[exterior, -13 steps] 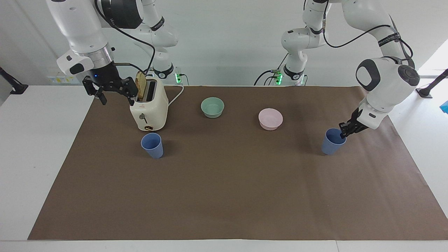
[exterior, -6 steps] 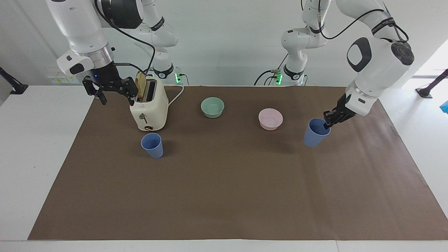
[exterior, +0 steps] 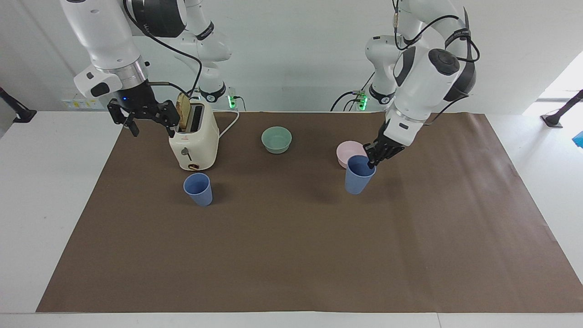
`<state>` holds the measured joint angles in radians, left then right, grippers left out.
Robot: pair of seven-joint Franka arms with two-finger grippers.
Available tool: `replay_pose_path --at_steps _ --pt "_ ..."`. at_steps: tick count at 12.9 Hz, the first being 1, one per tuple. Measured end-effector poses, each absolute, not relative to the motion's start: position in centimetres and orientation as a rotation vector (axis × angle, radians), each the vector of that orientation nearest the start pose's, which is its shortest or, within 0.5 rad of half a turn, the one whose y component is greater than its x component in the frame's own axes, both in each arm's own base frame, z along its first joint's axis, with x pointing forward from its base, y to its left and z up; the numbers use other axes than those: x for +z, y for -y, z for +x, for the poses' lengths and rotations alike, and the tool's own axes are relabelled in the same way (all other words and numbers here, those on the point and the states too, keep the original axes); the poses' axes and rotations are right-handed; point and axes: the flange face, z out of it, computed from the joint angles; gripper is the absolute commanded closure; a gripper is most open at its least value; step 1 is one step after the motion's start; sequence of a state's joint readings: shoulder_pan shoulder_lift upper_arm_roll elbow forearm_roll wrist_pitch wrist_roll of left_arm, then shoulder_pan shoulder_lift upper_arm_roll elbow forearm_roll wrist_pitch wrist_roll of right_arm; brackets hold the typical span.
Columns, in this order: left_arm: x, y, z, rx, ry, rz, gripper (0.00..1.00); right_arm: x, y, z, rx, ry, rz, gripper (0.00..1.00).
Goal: Stack blue cups with both arms
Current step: 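Carry the blue cup with the left gripper toward the table center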
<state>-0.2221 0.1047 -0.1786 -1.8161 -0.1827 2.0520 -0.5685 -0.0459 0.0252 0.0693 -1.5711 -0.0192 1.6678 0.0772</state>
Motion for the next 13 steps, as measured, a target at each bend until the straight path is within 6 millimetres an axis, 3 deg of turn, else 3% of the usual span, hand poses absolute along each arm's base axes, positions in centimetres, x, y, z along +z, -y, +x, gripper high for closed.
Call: replay_pose_path --at_steps 3,5,8,13 --pt "45.5 29.8 55.7 -0.033 0.423 -3.342 1.0 61.9 -1.1 57.2 -0.114 -0.083 -3.152 0.0" --pt "43.1 32.3 55.7 -0.006 0.406 -3.344 1.0 61.9 -1.1 57.2 -0.114 -0.083 -3.152 0.0" --pt "40.7 33.7 55.5 0.036 0.386 -3.336 1.0 61.9 -1.1 57.2 -0.114 -0.083 -3.152 0.0" --pt "39.6 34.2 55.0 0.065 0.366 -3.324 1.0 61.9 -1.1 57.2 -0.114 -0.083 -3.152 0.0"
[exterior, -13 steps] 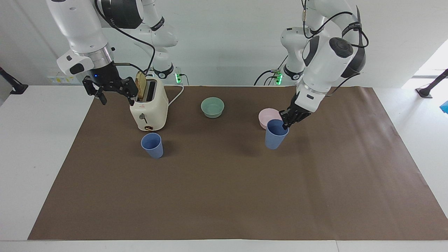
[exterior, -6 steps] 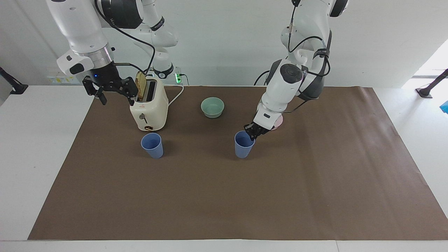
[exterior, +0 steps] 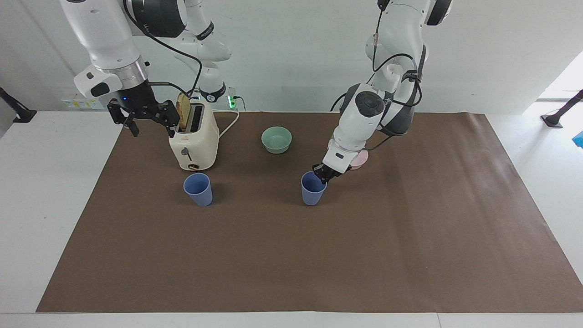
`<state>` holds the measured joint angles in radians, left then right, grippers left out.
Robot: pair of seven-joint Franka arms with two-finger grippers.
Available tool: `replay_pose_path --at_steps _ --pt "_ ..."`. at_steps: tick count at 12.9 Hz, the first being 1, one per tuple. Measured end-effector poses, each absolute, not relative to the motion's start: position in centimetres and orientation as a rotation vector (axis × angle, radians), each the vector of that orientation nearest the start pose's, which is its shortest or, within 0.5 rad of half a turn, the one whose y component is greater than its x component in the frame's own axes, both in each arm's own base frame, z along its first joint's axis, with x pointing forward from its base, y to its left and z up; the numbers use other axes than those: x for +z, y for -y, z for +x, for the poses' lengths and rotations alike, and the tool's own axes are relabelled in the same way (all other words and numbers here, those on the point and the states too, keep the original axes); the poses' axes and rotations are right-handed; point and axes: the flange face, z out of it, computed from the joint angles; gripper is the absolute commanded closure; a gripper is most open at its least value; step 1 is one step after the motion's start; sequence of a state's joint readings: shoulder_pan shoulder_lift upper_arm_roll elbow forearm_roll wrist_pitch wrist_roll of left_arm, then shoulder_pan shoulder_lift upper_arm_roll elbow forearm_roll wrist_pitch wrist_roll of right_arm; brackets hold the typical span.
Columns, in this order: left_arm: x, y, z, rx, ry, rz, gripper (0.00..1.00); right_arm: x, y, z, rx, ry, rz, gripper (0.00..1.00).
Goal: Stack blue cups with both arms
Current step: 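Carry the blue cup with the left gripper toward the table center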
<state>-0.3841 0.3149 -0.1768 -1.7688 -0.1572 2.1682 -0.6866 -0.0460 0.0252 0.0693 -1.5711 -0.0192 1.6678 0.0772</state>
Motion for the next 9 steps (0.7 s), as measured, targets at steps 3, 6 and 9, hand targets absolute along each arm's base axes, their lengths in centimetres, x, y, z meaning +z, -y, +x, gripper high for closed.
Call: replay_pose_path --at_steps 3,6,9 --pt "39.3 34.02 55.13 0.044 0.34 -3.303 1.0 61.91 -1.1 57.17 -0.114 -0.083 -3.152 0.0" --pt "38.98 33.46 55.35 0.023 0.325 -3.279 1.0 61.91 -1.1 57.17 -0.114 -0.083 -3.152 0.0" --pt "38.85 33.35 55.4 0.024 0.325 -3.276 0.08 61.91 -1.1 57.17 -0.114 -0.083 -3.152 0.0"
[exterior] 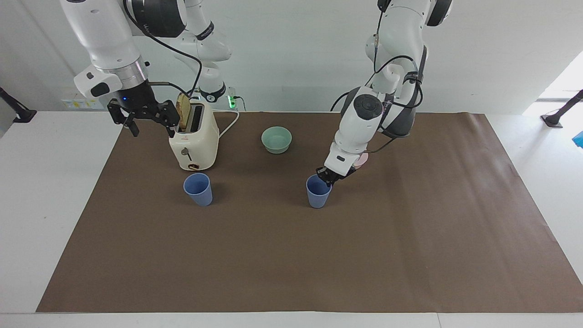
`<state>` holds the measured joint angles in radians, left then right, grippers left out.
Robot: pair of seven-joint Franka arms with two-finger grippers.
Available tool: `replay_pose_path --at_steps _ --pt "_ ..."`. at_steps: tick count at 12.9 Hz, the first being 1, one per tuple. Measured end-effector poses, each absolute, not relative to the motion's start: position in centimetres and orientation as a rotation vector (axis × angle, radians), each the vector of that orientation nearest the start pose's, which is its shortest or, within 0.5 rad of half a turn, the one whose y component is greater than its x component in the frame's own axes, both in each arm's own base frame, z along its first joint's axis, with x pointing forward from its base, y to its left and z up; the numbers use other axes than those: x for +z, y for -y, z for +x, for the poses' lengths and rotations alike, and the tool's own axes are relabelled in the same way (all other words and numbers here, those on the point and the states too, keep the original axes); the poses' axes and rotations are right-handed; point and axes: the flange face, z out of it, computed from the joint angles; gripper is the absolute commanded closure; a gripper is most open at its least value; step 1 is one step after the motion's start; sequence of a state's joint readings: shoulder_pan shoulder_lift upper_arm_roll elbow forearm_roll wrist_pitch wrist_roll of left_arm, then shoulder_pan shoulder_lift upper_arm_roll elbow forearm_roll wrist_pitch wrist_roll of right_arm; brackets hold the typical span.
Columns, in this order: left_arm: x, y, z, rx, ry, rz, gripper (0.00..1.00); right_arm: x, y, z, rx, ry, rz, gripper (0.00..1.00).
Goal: Stack blue cups with both arms
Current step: 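Carry the blue cup with the left gripper toward the table center, then release the cup and withdraw the left gripper while the right gripper reaches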
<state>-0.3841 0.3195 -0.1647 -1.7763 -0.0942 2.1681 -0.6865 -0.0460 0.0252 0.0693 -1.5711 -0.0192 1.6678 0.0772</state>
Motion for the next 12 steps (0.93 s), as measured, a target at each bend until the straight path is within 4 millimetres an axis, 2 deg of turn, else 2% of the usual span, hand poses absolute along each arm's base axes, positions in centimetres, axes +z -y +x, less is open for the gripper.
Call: replay_pose_path --at_steps 1,6,8,10,12 --pt "38.8 33.3 55.4 0.023 0.324 -3.275 0.0 61.9 -1.1 57.2 -0.114 -0.083 -3.152 0.0" --pt "39.0 31.8 56.3 -0.043 0.29 -3.222 0.0 61.7 -1.2 57.2 -0.107 -0.063 -3.153 0.0" --pt "39.6 30.5 57.0 -0.069 0.279 -3.204 0.0 60.4 -0.7 57.1 -0.072 0.012 -3.158 0.0" --pt "41.4 28.5 57.4 -0.073 0.208 -3.191 0.0 58.5 -0.5 57.8 -0.123 0.056 -3.156 0.0" --pt "43.8 24.6 57.9 -0.051 0.103 -3.175 0.0 56.2 -0.8 58.7 -0.164 0.073 -3.153 0.0"
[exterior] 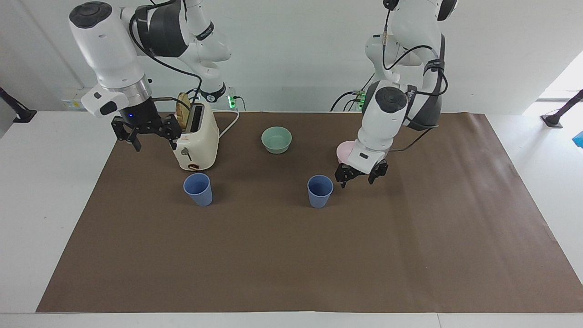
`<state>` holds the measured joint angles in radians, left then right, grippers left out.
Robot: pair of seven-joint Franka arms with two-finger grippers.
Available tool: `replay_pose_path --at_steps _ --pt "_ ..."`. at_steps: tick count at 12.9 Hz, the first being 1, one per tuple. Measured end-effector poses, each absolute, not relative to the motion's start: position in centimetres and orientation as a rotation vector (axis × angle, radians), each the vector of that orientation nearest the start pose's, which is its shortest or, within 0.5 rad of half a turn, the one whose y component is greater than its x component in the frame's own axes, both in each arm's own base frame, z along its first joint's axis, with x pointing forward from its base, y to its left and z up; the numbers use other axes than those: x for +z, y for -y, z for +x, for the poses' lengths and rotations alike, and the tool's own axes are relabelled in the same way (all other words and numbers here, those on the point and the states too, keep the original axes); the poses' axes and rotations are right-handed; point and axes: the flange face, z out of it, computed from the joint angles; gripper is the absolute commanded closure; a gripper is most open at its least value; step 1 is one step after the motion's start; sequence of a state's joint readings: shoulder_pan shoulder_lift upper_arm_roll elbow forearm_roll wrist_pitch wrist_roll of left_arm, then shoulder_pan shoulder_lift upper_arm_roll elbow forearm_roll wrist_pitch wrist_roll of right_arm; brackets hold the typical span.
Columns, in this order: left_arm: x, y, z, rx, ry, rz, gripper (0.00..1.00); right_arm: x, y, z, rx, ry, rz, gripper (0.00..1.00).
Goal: Stack blue cups with both arms
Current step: 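Release the cup and withdraw the left gripper while the right gripper reaches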
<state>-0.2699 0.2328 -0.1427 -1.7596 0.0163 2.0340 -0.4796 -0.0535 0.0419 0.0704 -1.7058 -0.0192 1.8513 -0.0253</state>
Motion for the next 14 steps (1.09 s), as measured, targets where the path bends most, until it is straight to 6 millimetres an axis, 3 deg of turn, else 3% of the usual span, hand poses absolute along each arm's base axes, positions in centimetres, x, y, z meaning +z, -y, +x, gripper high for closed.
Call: replay_pose_path --at_steps 4,9,11,14 --pt "49.8 16.3 57.4 -0.009 -0.11 -3.141 0.0 50.9 -0.8 59.8 -0.056 0.078 -3.151 0.0" --pt "55.1 12.7 55.0 -0.014 -0.194 -3.121 0.0 46.6 -0.8 60.6 0.039 0.082 -3.147 0.0" --pt "57.3 11.2 54.1 -0.038 -0.181 -3.118 0.0 43.8 -1.0 60.8 0.055 0.088 -3.144 0.0" --pt "61.7 8.6 53.0 -0.021 -0.214 -3.113 0.0 40.7 -2.5 61.1 0.06 0.127 -3.14 0.0"
